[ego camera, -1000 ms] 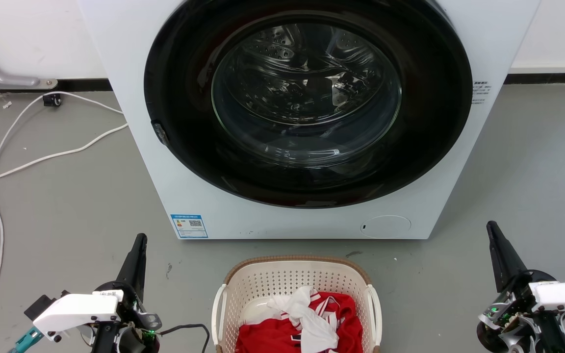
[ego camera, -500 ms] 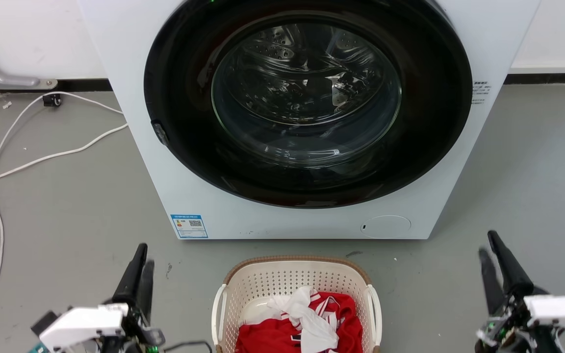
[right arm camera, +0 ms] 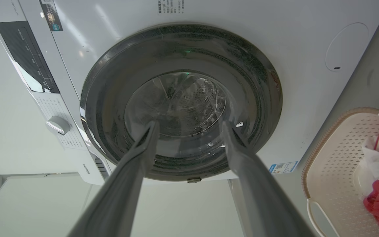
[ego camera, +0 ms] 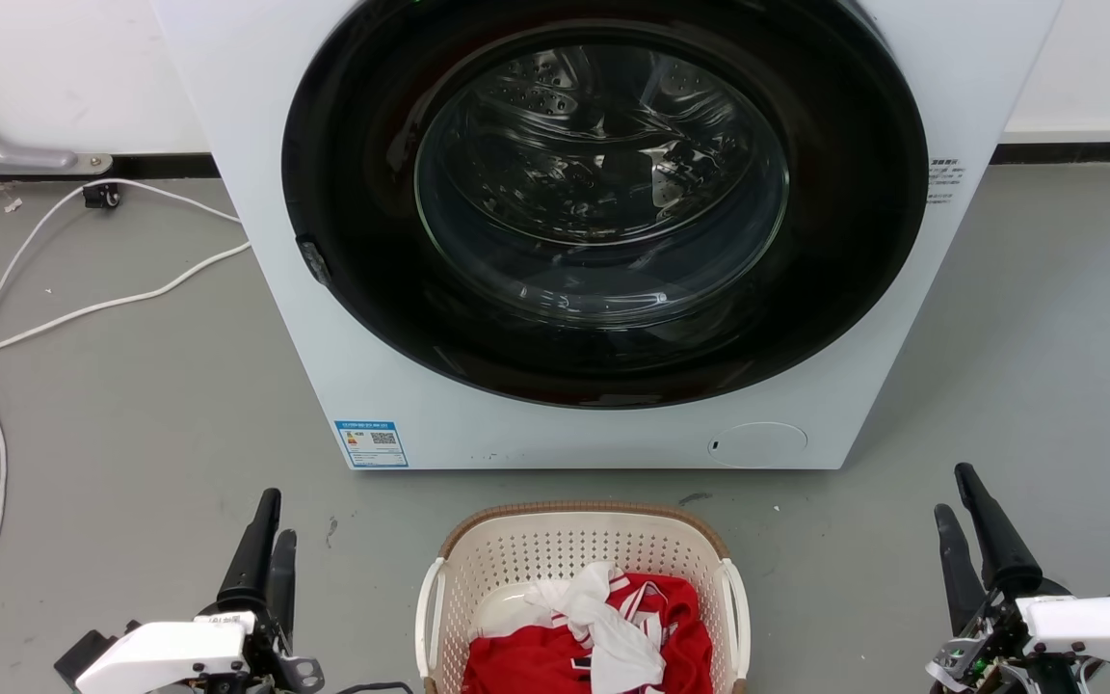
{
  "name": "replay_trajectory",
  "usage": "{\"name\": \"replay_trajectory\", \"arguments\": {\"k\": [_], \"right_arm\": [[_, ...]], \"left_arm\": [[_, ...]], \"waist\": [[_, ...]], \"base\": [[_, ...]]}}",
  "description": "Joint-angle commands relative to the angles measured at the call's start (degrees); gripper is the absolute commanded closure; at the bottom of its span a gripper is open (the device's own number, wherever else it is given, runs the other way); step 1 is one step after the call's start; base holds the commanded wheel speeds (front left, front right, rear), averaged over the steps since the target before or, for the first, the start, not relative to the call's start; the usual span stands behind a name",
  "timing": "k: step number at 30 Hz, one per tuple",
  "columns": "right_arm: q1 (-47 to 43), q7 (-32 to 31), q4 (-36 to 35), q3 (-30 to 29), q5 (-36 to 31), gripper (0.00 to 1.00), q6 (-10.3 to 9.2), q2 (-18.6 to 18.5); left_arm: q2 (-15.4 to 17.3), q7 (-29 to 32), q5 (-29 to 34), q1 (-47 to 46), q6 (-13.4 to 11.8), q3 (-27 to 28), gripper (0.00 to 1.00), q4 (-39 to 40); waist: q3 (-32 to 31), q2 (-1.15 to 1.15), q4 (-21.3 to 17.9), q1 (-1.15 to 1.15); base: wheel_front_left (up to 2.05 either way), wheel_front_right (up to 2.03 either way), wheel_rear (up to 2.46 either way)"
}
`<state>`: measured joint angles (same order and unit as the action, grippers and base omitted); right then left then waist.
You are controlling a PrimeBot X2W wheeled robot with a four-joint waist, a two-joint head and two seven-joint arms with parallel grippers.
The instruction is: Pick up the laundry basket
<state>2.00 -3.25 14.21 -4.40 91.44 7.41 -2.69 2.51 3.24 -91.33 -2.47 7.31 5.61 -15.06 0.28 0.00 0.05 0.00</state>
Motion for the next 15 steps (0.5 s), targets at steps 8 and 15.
{"name": "replay_trajectory", "arguments": {"k": [8, 15], "right_arm": [[0.2, 2.5, -2.2, 0.1, -4.0, 0.0, 0.08, -0.2], [1.0, 4.2, -2.6, -0.4, -13.4, 0.0, 0.08, -0.2]], "left_arm": [[0.2, -2.5, 4.5, -0.5, 0.1, 2.9, 0.0, 0.4], [0.2, -4.2, 9.9, -1.3, 0.1, 6.1, 0.0, 0.8]], "waist": [[0.1, 0.0, 0.1, 0.0], [0.3, 0.0, 0.2, 0.0]], "base": [[0.0, 0.0, 0.0], [0.0, 0.0, 0.0]]}}
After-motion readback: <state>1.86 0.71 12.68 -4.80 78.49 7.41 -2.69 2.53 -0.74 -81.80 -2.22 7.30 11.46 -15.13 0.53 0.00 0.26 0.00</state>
